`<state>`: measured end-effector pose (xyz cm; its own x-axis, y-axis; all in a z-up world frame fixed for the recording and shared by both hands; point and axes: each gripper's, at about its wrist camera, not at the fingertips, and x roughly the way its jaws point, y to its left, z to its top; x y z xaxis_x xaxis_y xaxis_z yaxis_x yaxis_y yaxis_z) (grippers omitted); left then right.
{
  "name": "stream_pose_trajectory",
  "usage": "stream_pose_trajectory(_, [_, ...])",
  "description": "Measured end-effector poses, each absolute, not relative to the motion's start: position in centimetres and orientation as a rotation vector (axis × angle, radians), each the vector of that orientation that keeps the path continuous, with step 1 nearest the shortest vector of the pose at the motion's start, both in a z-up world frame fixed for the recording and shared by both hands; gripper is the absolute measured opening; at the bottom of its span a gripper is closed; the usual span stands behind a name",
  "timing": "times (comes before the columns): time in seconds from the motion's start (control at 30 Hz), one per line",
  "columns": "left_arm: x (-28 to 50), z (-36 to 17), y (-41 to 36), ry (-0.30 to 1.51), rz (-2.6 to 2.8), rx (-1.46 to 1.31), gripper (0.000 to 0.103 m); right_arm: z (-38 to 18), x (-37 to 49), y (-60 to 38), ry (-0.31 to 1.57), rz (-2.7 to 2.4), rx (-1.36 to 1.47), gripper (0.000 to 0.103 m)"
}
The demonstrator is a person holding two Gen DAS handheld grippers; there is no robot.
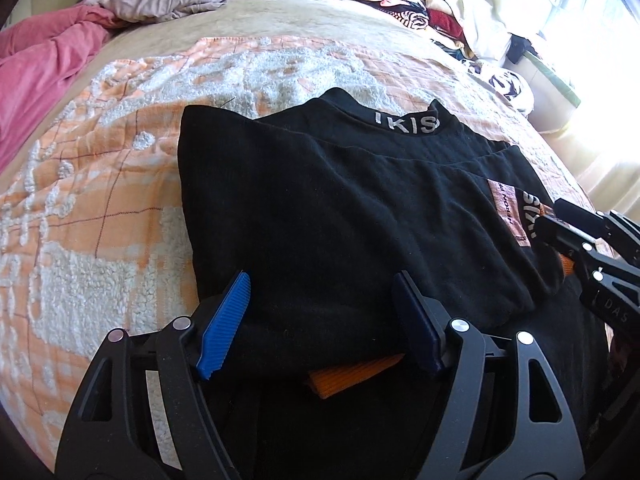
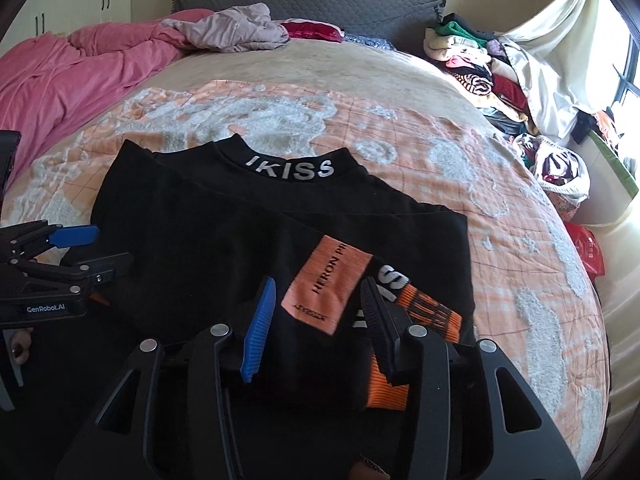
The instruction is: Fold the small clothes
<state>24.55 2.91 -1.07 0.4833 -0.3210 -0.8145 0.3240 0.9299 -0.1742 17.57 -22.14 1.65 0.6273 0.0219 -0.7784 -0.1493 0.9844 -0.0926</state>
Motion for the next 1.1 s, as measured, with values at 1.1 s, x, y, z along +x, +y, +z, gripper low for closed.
stream_pose_trajectory(1.1, [22.9,0.1,2.8,0.997,-0.373,0.008,0.073,-1.1,14.8,-26.0,0.988,0.089,-0.014,0.062])
